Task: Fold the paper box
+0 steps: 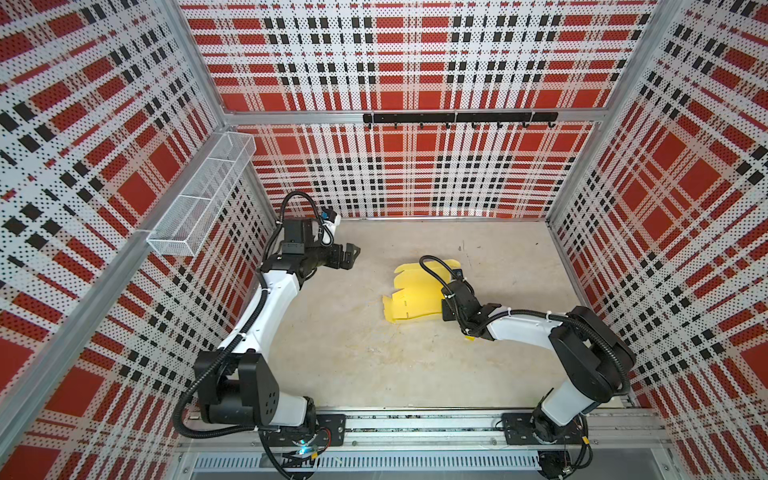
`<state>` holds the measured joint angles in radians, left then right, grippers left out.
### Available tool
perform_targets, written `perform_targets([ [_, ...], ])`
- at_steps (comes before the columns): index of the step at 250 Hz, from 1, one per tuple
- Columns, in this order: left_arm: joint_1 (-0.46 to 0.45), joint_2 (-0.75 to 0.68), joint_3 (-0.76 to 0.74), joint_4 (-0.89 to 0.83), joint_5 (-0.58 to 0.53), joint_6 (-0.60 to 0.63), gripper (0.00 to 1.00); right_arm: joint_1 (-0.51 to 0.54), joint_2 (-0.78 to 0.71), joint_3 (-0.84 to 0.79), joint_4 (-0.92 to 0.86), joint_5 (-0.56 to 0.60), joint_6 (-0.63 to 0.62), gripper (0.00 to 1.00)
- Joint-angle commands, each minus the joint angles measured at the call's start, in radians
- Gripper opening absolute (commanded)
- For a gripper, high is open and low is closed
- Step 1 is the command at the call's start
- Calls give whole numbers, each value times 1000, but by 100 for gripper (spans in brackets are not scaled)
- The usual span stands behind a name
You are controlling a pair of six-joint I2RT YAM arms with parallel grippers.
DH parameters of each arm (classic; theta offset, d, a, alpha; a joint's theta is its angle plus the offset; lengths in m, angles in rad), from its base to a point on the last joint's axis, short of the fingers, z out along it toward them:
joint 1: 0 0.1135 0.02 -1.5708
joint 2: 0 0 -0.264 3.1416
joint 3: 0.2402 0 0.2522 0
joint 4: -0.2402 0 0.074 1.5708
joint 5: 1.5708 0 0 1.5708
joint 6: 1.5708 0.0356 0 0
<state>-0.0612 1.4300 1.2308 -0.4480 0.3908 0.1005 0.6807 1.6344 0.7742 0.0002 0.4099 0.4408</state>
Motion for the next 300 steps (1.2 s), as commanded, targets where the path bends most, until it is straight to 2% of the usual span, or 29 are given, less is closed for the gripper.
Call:
perform_targets([
  [1,-37,10,-31,43,43,-4,100,-23,-46,-33,78,-40,-33,16],
  [21,-59,19,-45,58,47,11,99,-36,-66,-44,81,-55,-64,20],
  [52,-80,27,-77,84,66,21,98,-39,-117,-48,58,-65,-98,37],
  [72,-90,34,-105,109,68,14,97,-39,-176,-62,58,-93,-106,44],
  [107,-118,43,-170,178,65,-35,94,-8,-267,-75,30,-114,-108,47],
  [156,-153,47,-280,274,58,-197,82,-11,-321,-91,-27,-59,-55,49],
  [199,-173,58,-400,444,74,-449,74,-61,-239,-79,-2,-122,-29,51],
  [231,-209,80,-436,511,76,-497,70,-70,-152,-41,12,-130,-31,51],
  [241,-224,86,-433,517,70,-495,64,-76,-128,-31,20,-131,-28,51],
  [253,-235,95,-429,520,55,-507,51,-85,-98,-18,26,-138,-23,51],
  [283,-234,113,-424,541,33,-584,1,-99,-47,4,37,-135,-14,51],
  [300,-234,119,-427,554,35,-608,0,-101,-27,11,49,-141,-13,51],
])
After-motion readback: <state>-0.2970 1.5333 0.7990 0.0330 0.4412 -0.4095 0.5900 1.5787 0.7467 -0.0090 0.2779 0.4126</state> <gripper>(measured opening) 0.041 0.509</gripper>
